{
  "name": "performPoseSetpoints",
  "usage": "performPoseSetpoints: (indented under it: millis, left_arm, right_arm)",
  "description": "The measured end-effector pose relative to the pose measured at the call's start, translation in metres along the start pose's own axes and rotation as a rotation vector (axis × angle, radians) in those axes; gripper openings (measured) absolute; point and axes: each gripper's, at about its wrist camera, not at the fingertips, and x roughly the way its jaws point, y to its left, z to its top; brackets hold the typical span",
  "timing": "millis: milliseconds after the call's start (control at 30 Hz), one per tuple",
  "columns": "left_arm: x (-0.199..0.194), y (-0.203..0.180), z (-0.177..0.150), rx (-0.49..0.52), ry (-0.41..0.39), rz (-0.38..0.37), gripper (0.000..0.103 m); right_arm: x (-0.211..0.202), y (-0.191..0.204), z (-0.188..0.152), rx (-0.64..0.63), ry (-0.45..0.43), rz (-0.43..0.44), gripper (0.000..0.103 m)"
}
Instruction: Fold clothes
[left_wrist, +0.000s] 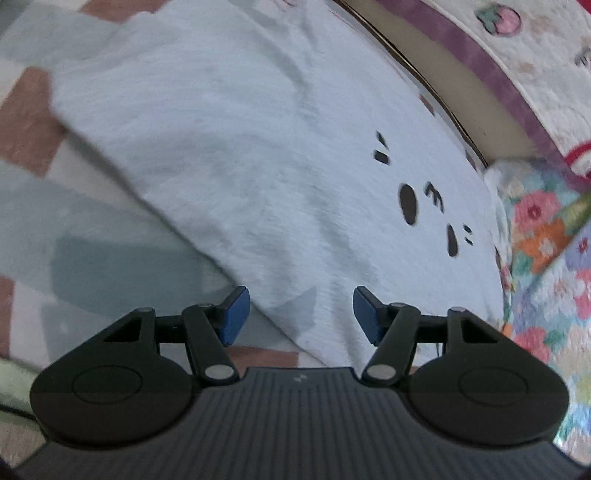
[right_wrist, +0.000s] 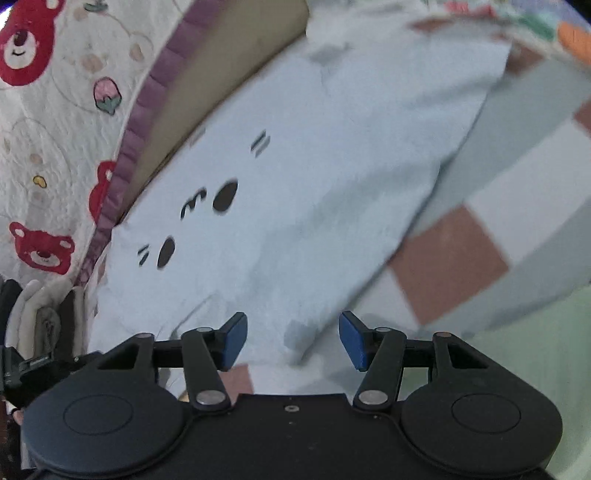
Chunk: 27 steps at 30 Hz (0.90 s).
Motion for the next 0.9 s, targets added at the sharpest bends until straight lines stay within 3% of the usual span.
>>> performPoseSetpoints:
  millis: [100, 200, 300, 367, 400, 467, 500, 533, 567, 600, 633, 800, 900]
  left_arm:
    - [-0.001, 0.017, 0.008, -0.071, -0.019, 0.016, 0.061]
    - [-0.003, 0.036, 0.011, -0.169, -0.024, 0.025, 0.061]
    - [0.0, 0.04, 0.014, -0.19, -0.031, 0.007, 0.061]
    - [0.004, 0.037, 0.016, -0.18, -0.042, 0.006, 0.062]
    - [0.004, 0.036, 0.018, -0.183, -0.057, 0.008, 0.062]
    - [0.005, 0.035, 0.02, -0.188, -0.088, 0.013, 0.061]
    - [0.006, 0.034, 0.022, -0.19, -0.103, 0.015, 0.057]
    - [0.005, 0.032, 0.023, -0.181, -0.124, 0.033, 0.049]
    - [0.005, 0.029, 0.023, -0.151, -0.145, 0.074, 0.017]
    - [0.004, 0.026, 0.024, -0.115, -0.16, 0.111, 0.001]
    - [0.002, 0.022, 0.024, -0.091, -0.175, 0.113, 0.002]
    - [-0.031, 0.007, 0.028, 0.011, -0.338, -0.037, 0.002]
    - [-0.039, 0.0, 0.032, 0.038, -0.386, -0.04, 0.002]
  right_arm:
    - [0.008, 0.002, -0.004, 0.04, 0.032, 0.02, 0.058]
    - [0.009, 0.003, -0.005, 0.032, 0.048, -0.017, 0.058]
    - [0.008, -0.002, -0.004, 0.072, 0.025, -0.019, 0.056]
    - [0.008, -0.005, -0.004, 0.098, 0.001, -0.001, 0.061]
    - [0.009, -0.006, -0.003, 0.107, -0.015, 0.019, 0.07]
    - [0.014, -0.004, -0.005, 0.095, -0.06, 0.068, 0.077]
    - [0.015, -0.001, -0.005, 0.077, -0.074, 0.071, 0.076]
    - [0.016, 0.003, -0.005, 0.056, -0.087, 0.068, 0.069]
    - [0.018, 0.006, -0.004, 0.023, -0.093, 0.066, 0.038]
    - [0.018, 0.009, -0.001, 0.001, -0.102, 0.068, 0.011]
    - [0.017, 0.01, 0.003, -0.018, -0.114, 0.072, 0.011]
    - [-0.006, 0.03, 0.033, -0.11, -0.256, 0.176, 0.01]
    - [-0.014, 0.042, 0.053, -0.148, -0.313, 0.208, 0.01]
